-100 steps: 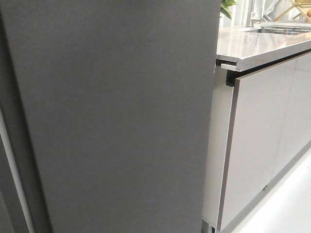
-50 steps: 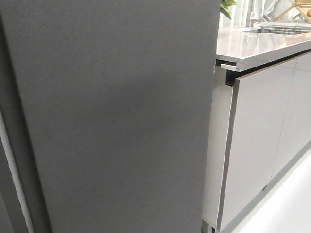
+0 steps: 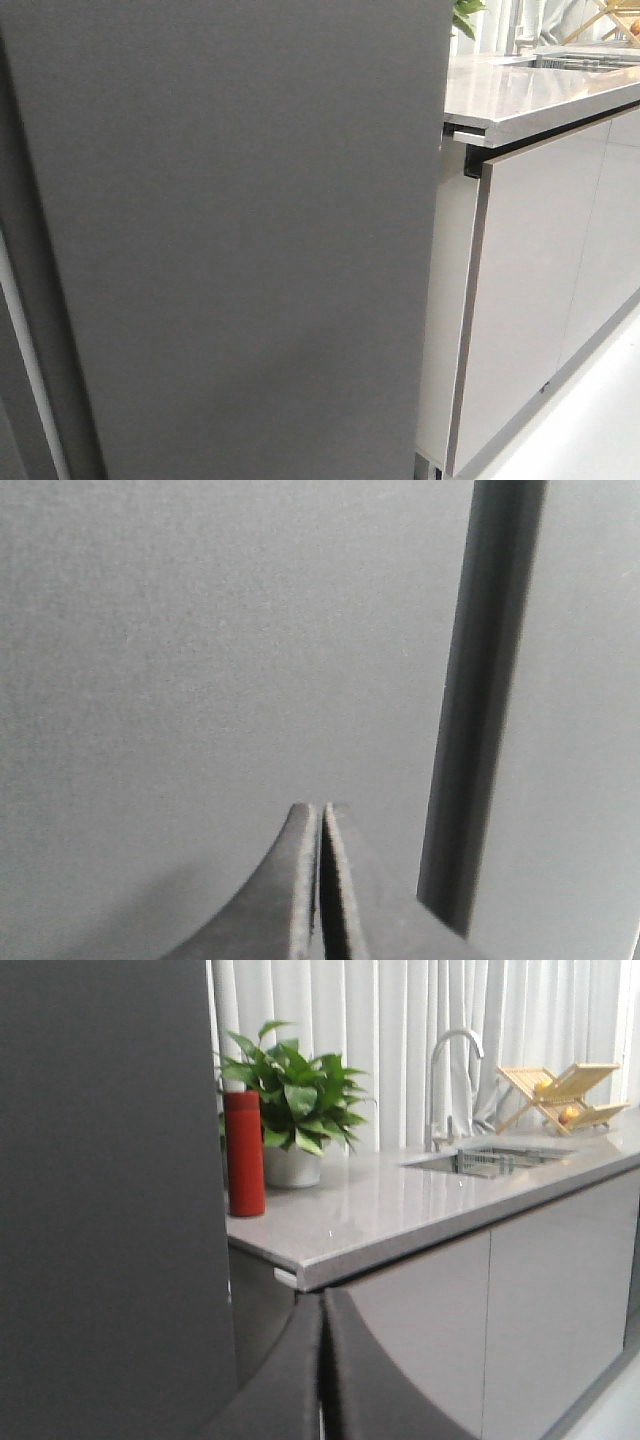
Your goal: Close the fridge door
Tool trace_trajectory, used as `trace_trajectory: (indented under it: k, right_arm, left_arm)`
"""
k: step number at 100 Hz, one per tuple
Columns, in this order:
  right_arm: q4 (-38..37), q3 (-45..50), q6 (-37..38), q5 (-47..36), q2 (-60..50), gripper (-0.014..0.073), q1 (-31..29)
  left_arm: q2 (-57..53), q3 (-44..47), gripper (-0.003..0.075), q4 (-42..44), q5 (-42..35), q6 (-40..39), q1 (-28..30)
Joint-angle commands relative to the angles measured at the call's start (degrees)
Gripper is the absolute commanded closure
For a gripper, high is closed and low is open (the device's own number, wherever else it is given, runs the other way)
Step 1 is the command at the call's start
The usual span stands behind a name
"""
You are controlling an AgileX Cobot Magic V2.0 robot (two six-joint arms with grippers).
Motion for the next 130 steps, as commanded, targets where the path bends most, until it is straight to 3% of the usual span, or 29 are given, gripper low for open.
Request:
trace_trajectory:
  k: [1,29,47,130]
  right_arm:
    - [0.1,0.7,0.0,-4.1,-0.1,0.0670,-0.8]
    - [0.1,7.8,0.0,-4.1,-4.4,0.0670,-2.3]
    - [-0.5,7.6,0.0,0.9,-7.5,0.0670,-2.3]
    - [-0.5,7.6,0.0,1.8,-8.7,0.0670,-2.3]
  left_arm:
    - [1.1,1.6,0.0741,-0.1,-4.4,-0.2,-0.4]
    - [1.1,1.6,0.0741,-0.1,-4.4,-0.2,-0.4]
    - [1.1,1.6,0.0741,-0.1,-4.4,-0.2,-0.4]
    - [1.1,1.6,0.0741,-0.1,-4.4,-0.2,-0.4]
